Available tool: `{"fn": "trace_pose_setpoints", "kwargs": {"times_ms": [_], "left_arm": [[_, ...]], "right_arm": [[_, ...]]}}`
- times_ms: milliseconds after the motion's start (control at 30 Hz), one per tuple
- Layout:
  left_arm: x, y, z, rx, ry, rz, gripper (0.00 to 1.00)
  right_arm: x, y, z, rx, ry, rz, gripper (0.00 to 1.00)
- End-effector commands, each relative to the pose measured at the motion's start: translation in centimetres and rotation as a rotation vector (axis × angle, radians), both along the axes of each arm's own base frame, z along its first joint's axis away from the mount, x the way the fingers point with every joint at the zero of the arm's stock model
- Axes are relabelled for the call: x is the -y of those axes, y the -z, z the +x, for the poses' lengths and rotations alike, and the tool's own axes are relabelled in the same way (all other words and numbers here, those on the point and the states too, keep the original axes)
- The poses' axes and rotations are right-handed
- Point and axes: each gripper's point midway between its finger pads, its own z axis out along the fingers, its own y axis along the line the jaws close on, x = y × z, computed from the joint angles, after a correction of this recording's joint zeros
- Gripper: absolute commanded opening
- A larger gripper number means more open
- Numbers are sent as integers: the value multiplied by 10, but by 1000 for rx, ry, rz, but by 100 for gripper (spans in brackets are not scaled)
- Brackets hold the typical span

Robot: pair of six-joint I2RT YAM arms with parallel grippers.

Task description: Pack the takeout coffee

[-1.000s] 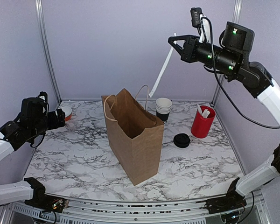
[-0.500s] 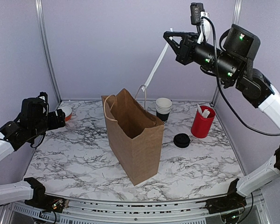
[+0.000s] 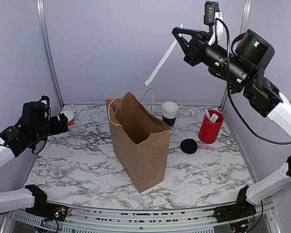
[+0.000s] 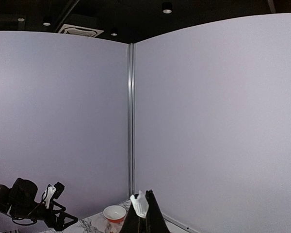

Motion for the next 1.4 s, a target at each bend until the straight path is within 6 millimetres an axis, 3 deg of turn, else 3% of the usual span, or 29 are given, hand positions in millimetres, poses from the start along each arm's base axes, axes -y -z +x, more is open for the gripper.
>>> {"fn": "trace_pose_setpoints", "kwargs": {"times_ms": [0, 233, 333, 867, 1367], "left_arm": [[0, -4, 2, 27, 0, -19, 99], [0, -5, 2, 29, 1, -19, 99], [1, -4, 3, 26, 3, -20, 99], [0, -3, 3, 22, -1, -16, 99], [0, -2, 3, 20, 0, -17, 99]], "right_arm": [[-1, -19, -18, 62, -67, 41, 0], [-41, 6, -12, -33, -171, -104, 1], [-59, 31, -5, -96, -195, -176, 0], [-109, 111, 18, -289, -246, -358, 1], [-113, 123, 23, -312, -238, -384, 9]]}}
